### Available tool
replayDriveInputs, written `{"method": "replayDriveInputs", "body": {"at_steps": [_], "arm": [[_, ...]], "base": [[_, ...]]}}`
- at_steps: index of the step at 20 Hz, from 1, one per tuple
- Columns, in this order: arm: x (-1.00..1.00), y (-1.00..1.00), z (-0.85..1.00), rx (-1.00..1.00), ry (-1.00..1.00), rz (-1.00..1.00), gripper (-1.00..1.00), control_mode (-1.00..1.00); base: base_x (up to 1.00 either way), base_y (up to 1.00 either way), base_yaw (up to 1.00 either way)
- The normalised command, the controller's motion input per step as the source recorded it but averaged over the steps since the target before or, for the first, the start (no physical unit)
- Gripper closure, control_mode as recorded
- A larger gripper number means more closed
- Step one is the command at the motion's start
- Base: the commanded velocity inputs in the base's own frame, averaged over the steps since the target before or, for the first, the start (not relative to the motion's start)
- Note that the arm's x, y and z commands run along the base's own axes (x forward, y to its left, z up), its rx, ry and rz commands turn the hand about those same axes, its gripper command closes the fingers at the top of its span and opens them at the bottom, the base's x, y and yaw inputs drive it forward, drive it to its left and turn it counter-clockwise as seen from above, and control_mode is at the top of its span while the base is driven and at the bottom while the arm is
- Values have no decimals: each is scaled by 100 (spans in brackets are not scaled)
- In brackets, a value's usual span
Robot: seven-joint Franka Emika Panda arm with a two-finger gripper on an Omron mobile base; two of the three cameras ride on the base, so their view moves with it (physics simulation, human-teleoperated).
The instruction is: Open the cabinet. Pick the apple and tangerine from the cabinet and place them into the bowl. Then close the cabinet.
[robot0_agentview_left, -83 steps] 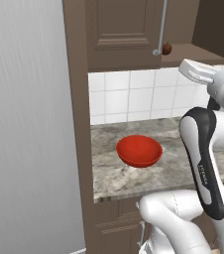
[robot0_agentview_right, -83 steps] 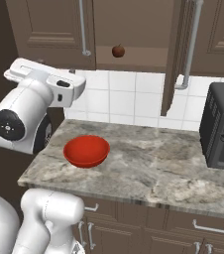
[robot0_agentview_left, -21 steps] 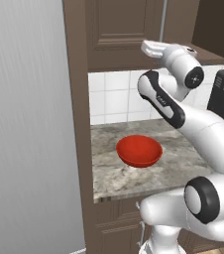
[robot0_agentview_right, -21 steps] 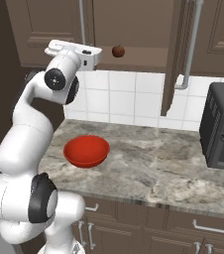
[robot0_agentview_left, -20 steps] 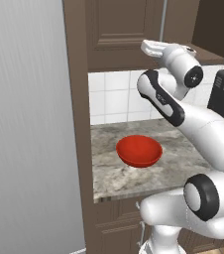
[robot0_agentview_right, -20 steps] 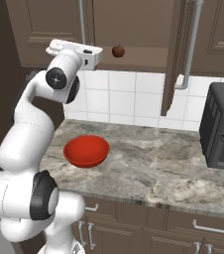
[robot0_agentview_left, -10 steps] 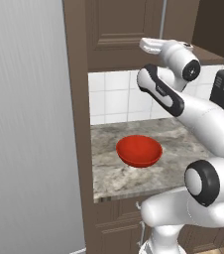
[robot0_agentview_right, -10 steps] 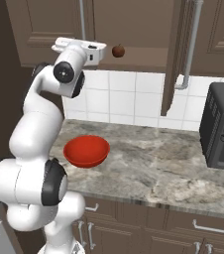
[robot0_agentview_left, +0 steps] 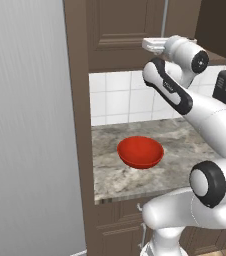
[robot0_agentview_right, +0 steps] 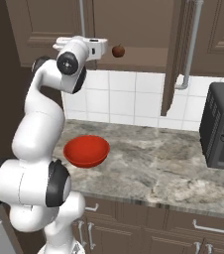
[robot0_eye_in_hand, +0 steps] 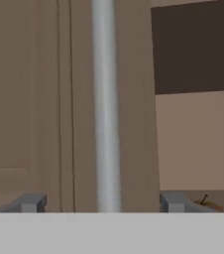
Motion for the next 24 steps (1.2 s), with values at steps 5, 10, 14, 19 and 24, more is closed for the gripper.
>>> {"method": "replayDriveInputs", "body": {"at_steps": [5,10,14,19,24], "arm": [[2,0,0,0,0,0,100,-100],[0,0,0,0,0,0,100,-100],[0,0,0,0,0,0,100,-100],[-18,0,19,0,0,0,100,-100],[-50,3,39,0,-2,-1,100,-100]], "base": [[0,0,0],[0,0,0],[0,0,0],[0,0,0],[0,0,0]]}}
